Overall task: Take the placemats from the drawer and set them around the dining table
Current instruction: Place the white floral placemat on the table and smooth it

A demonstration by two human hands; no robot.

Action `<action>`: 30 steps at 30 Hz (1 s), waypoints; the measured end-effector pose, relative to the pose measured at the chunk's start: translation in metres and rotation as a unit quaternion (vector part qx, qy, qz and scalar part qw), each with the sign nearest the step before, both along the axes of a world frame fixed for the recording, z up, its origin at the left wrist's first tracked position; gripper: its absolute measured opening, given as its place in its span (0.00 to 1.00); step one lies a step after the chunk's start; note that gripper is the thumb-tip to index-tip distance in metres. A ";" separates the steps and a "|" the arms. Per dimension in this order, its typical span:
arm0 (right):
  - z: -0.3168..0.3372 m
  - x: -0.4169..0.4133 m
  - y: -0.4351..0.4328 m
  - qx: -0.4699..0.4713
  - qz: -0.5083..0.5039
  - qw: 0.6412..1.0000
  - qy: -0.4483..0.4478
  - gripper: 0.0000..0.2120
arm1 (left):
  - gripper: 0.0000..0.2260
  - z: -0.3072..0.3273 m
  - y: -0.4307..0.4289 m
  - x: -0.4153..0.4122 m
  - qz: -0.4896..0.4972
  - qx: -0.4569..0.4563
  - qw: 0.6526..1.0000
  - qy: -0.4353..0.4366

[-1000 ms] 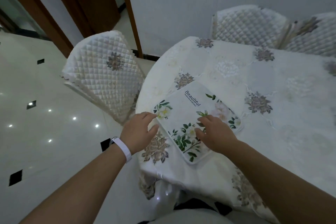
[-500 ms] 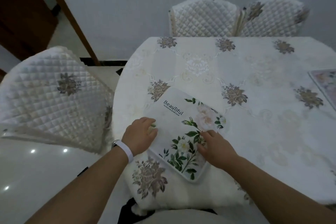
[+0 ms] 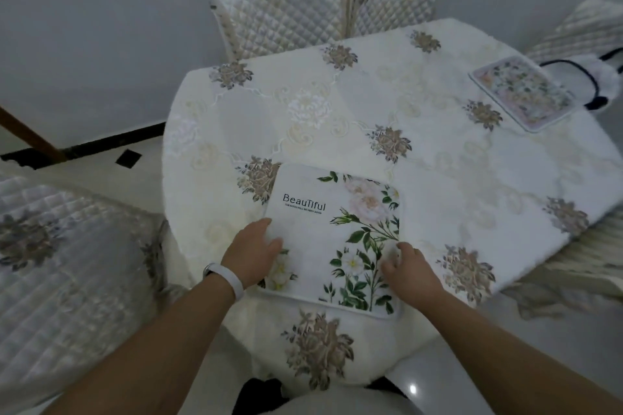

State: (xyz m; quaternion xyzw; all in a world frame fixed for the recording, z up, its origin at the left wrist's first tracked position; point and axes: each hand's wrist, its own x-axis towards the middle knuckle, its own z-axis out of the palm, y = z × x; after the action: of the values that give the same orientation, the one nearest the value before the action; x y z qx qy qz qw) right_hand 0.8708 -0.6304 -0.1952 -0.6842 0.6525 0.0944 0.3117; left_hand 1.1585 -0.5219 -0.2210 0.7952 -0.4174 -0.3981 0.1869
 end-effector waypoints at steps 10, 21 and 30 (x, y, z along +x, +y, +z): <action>-0.007 0.018 0.024 0.001 -0.093 0.994 -0.049 0.27 | 0.14 0.017 -0.009 -0.008 0.093 -0.121 0.988 0.020; 0.004 0.002 0.016 -0.045 -0.258 0.954 -0.148 0.07 | 0.14 0.018 -0.020 -0.027 0.112 -0.054 0.987 0.097; 0.012 -0.020 0.029 -0.041 -0.308 0.934 -0.178 0.06 | 0.15 0.026 -0.028 -0.048 0.073 -0.100 0.983 0.135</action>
State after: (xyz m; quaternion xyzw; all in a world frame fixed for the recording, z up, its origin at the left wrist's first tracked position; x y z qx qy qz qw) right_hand 0.8504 -0.6018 -0.1831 -0.4677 0.7683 -0.1557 0.4083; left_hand 1.1110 -0.5504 -0.1955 0.7395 -0.3673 -0.4432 0.3489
